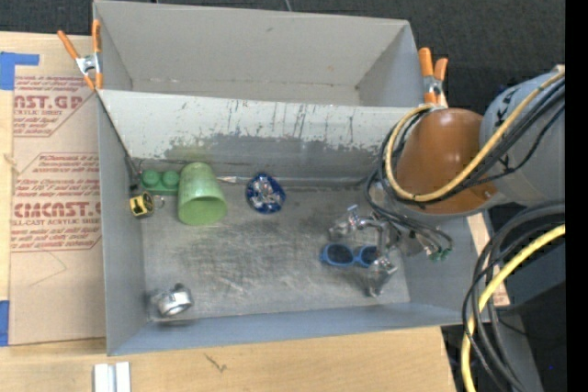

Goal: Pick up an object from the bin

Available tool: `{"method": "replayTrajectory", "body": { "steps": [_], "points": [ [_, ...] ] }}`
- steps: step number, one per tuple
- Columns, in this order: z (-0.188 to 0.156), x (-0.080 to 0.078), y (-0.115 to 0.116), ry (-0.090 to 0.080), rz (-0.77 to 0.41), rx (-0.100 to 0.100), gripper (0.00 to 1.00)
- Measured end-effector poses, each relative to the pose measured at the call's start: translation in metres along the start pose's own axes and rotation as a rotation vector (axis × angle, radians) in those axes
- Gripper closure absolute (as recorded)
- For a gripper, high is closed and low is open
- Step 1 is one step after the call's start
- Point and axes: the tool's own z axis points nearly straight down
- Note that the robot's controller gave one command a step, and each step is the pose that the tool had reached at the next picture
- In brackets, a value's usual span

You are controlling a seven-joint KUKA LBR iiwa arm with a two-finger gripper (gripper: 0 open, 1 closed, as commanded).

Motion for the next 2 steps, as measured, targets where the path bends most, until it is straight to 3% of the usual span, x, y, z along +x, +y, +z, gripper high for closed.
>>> {"method": "replayTrajectory", "body": {
  "steps": [1, 2],
  "points": [
    [-0.003, 0.001, -0.001, 0.007, -0.003, 0.001, 1.00],
    [-0.173, 0.015, -0.025, 0.003, -0.020, 0.005, 1.00]
  ]
}}
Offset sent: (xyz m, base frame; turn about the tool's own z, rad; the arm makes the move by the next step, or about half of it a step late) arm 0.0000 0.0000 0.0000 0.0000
